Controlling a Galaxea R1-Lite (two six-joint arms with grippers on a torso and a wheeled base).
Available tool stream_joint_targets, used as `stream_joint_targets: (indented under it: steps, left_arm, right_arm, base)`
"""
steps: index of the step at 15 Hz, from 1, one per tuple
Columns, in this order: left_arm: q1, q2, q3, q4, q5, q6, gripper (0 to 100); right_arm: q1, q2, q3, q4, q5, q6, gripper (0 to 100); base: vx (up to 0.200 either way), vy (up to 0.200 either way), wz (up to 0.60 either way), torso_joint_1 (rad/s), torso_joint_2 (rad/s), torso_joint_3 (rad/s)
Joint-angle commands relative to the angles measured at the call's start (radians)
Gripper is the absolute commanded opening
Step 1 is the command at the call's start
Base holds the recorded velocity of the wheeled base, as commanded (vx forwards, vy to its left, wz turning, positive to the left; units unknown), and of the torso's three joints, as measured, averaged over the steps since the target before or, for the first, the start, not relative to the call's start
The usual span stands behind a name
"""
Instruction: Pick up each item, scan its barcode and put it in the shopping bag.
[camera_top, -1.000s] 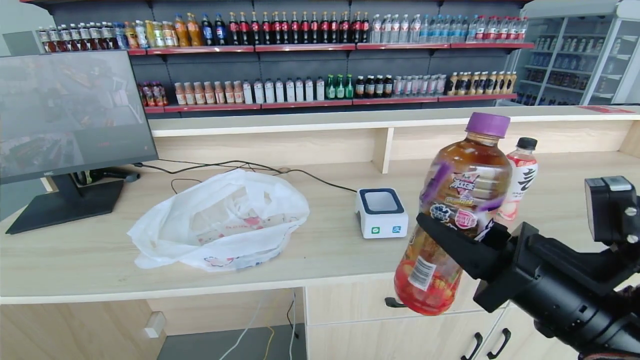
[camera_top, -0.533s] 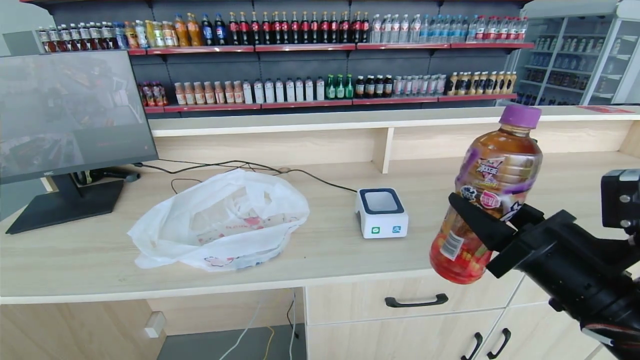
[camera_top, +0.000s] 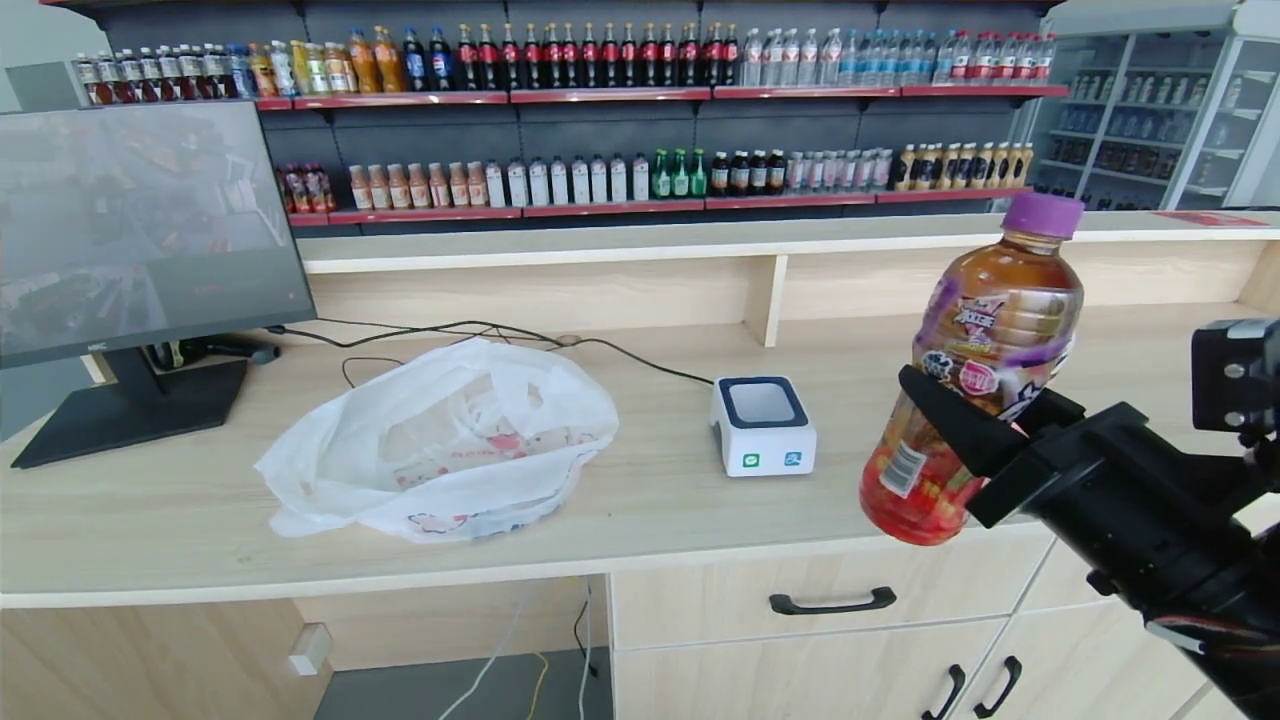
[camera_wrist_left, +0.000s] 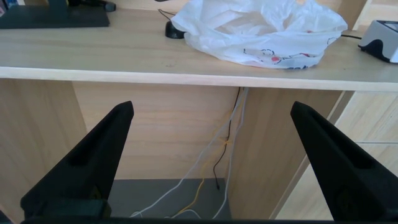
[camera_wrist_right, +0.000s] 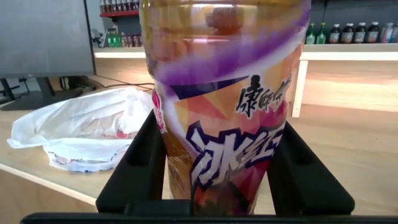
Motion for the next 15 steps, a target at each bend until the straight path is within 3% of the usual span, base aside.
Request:
stream_joint_targets:
  steps: [1, 6, 9, 12, 14, 15]
  left_arm:
    - [0.0, 0.0, 0.0, 0.0, 0.002, -0.001, 100]
    - [0.0, 0.0, 0.0, 0.0, 0.0, 0.001, 100]
    - [0.0, 0.0, 0.0, 0.0, 0.0, 0.001, 100]
    - [0.0, 0.0, 0.0, 0.0, 0.0, 0.001, 100]
    - [0.0, 0.0, 0.0, 0.0, 0.0, 0.001, 100]
    - [0.0, 0.0, 0.0, 0.0, 0.0, 0.001, 100]
  right_arm:
    - [0.0, 0.01, -0.011, -0.001, 0.002, 0.0, 0]
    - [0.0, 0.024, -0.014, -0.001, 0.009, -0.011, 0]
    - [-0.023, 0.047, -0.019, -0.001, 0.057, -0.081, 0]
    - [-0.068, 0.087, -0.07, -0.001, 0.281, -0.285, 0]
    - [-0.106, 0.15, -0.142, -0.001, 0.305, -0.4, 0]
    - [-0.137, 0.192, -0.175, -0.001, 0.367, -0.471, 0]
  base:
    - [0.0, 0.2, 0.0, 0.007, 0.0, 0.012]
    - [0.0, 0.2, 0.0, 0.007, 0.0, 0.005]
    - [0.0, 0.0, 0.0, 0.0, 0.0, 0.0]
    - [0.0, 0.0, 0.0, 0.0, 0.0, 0.0]
    - [0.0, 0.0, 0.0, 0.0, 0.0, 0.0]
    - [0.0, 0.0, 0.0, 0.0, 0.0, 0.0]
